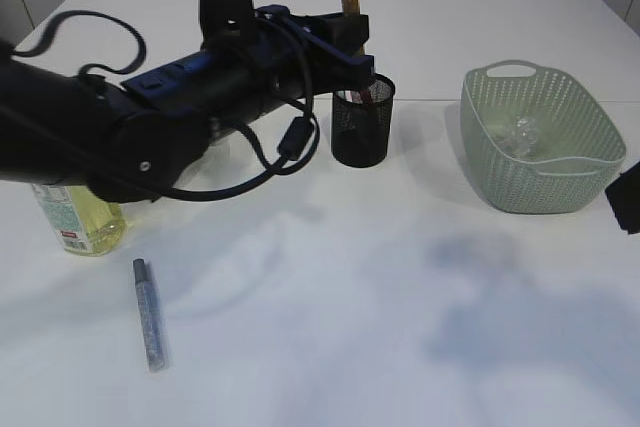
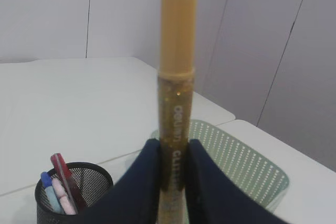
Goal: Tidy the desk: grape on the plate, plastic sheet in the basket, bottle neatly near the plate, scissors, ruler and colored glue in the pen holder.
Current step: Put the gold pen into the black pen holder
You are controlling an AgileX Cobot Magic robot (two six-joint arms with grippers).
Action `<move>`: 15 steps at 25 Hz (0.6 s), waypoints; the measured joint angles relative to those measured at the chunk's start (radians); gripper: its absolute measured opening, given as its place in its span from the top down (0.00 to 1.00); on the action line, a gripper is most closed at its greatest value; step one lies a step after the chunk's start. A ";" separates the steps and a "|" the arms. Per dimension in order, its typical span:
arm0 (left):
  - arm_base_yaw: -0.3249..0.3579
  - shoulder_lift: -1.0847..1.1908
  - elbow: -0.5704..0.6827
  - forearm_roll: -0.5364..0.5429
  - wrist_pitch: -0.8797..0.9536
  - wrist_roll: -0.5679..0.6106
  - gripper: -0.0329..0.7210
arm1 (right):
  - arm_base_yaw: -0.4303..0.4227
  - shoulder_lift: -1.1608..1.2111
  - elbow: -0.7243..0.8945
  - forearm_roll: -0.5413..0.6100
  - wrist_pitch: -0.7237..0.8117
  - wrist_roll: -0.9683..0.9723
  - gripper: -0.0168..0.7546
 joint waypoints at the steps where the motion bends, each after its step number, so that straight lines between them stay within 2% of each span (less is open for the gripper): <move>1: 0.000 0.032 -0.025 0.000 -0.002 0.008 0.82 | 0.000 0.000 0.000 0.000 0.000 0.000 0.53; 5: 0.000 0.147 -0.150 0.000 -0.007 0.058 0.82 | 0.000 0.000 0.000 -0.003 0.000 -0.002 0.53; 15: 0.066 0.364 -0.414 0.000 -0.003 0.077 0.82 | 0.000 0.000 0.000 -0.023 0.000 -0.007 0.53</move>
